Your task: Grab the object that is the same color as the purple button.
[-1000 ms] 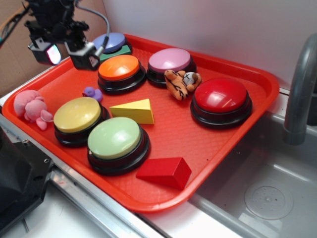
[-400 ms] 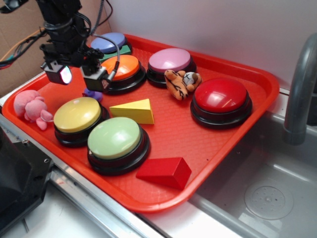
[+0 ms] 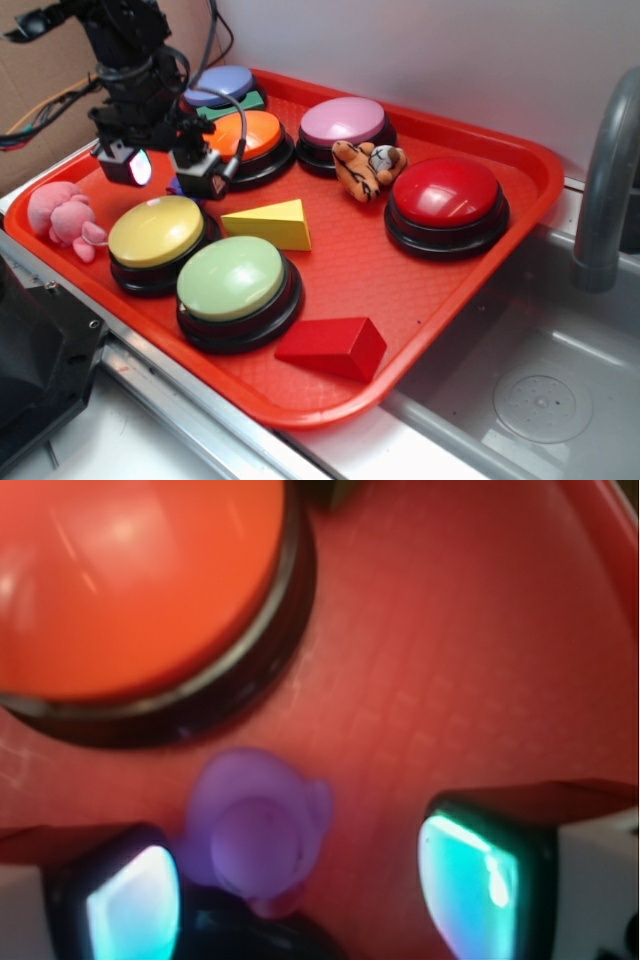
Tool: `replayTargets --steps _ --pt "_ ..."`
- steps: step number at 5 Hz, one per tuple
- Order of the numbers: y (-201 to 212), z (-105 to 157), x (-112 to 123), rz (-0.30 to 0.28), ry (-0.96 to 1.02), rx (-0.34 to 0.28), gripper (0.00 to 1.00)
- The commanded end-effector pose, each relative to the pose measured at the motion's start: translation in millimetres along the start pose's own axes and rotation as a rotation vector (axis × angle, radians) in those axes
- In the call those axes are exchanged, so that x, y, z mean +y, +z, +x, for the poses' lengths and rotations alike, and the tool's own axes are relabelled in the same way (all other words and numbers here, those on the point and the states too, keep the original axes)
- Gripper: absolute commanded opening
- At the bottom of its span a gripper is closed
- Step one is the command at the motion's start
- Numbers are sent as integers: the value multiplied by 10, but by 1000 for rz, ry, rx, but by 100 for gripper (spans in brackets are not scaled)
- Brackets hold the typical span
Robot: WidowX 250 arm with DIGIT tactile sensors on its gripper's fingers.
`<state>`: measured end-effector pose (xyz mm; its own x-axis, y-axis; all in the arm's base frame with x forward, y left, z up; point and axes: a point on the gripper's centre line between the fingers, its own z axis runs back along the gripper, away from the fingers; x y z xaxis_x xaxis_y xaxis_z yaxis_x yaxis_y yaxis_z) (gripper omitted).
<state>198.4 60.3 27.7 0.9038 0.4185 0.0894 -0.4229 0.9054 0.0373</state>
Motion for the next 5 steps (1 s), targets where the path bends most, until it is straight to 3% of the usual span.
replayTargets --steps 1,3,4,5 --pt "-85 87 34 20 -1 -28 100" --pt "-77 102 71 -46 15 -28 0" --pt "42 111 85 -59 -9 -29 0" --pt "402 184 108 -14 -105 -8 0"
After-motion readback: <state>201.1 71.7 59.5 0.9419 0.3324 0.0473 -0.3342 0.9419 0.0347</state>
